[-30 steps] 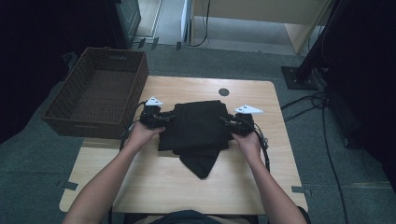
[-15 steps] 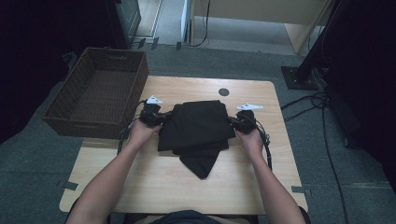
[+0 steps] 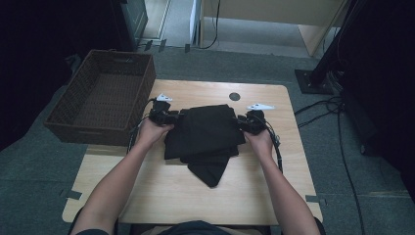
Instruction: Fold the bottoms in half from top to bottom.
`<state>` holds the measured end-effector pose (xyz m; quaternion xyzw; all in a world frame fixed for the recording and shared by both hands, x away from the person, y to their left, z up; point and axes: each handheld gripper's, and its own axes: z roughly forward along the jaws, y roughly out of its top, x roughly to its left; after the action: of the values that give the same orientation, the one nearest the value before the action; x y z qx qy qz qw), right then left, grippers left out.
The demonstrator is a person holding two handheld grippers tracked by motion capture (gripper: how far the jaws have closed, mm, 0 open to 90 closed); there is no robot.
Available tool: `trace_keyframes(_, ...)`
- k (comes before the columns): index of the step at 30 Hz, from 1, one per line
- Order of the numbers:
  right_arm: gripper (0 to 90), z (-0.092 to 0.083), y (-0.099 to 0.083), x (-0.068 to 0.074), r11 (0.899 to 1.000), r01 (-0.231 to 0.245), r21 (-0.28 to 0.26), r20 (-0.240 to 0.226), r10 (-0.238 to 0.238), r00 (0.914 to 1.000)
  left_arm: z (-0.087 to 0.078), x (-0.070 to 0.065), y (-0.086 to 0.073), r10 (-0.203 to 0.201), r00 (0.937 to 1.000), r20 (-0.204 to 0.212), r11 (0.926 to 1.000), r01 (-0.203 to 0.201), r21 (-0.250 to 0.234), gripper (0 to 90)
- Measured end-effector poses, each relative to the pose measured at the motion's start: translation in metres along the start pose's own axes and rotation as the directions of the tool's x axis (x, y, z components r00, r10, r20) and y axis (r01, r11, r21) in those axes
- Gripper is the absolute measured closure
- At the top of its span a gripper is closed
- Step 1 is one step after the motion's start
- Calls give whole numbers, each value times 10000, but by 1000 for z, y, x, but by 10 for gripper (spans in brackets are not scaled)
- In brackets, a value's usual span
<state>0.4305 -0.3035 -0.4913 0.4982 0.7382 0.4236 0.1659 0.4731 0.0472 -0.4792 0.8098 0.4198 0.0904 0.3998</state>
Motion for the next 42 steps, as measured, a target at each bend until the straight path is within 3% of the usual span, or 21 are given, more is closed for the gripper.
trace_keyframes(3,658,10,9,4,9998,56,-168,-10,-56,10000,7,3,-1,-163,9999,-47,9995,161,-276,708)
trace_keyframes(8,610,27,21,8,10000,13,62,-232,-12,9997,14,7,-6,-281,9995,127,9995,283,-147,845)
trace_keyframes(9,689,35,22,11,9990,114,421,-239,-104,9997,15,7,-6,-83,9999,93,9999,84,-93,884)
trace_keyframes(11,818,38,22,15,9980,320,548,-112,-315,9994,13,7,-6,38,10000,59,9999,-37,-133,898)
trace_keyframes(14,893,39,22,15,9965,303,782,-107,-295,9995,10,9,-5,151,9999,-65,9998,-152,-113,900)
trace_keyframes(19,897,32,24,13,9944,585,878,60,-593,9982,4,13,-5,157,9995,-262,9999,-157,-1,900)
trace_keyframes(24,895,21,24,4,9949,573,829,73,-581,9983,-2,13,-4,149,9993,-350,9999,-152,-72,900)
trace_keyframes(25,891,20,24,5,9946,594,853,131,-607,9981,-2,13,-4,86,9985,-546,9999,-89,-50,889)
trace_keyframes(27,805,19,23,4,9943,615,874,331,-646,9974,-3,14,-4,-92,10000,19,9998,92,-150,785)
trace_keyframes(28,736,18,22,2,9963,460,729,291,-483,9984,-4,13,-3,4,10000,33,9999,-4,-132,736)
trace_keyframes(30,699,12,22,2,9984,247,501,157,-255,9996,-7,9,-2,242,9996,109,9996,-241,-158,689)
trace_keyframes(34,691,-7,21,11,9997,203,113,111,-204,9997,-11,2,4,542,9983,218,9964,-527,-659,658)
trace_keyframes(36,692,-15,17,17,9999,133,64,19,-133,9999,-9,1,12,442,9981,429,9987,-431,-270,645)
trace_keyframes(42,691,-26,-1,46,9993,350,145,-547,-341,9979,2,0,27,600,9971,469,9971,-576,-505,584)
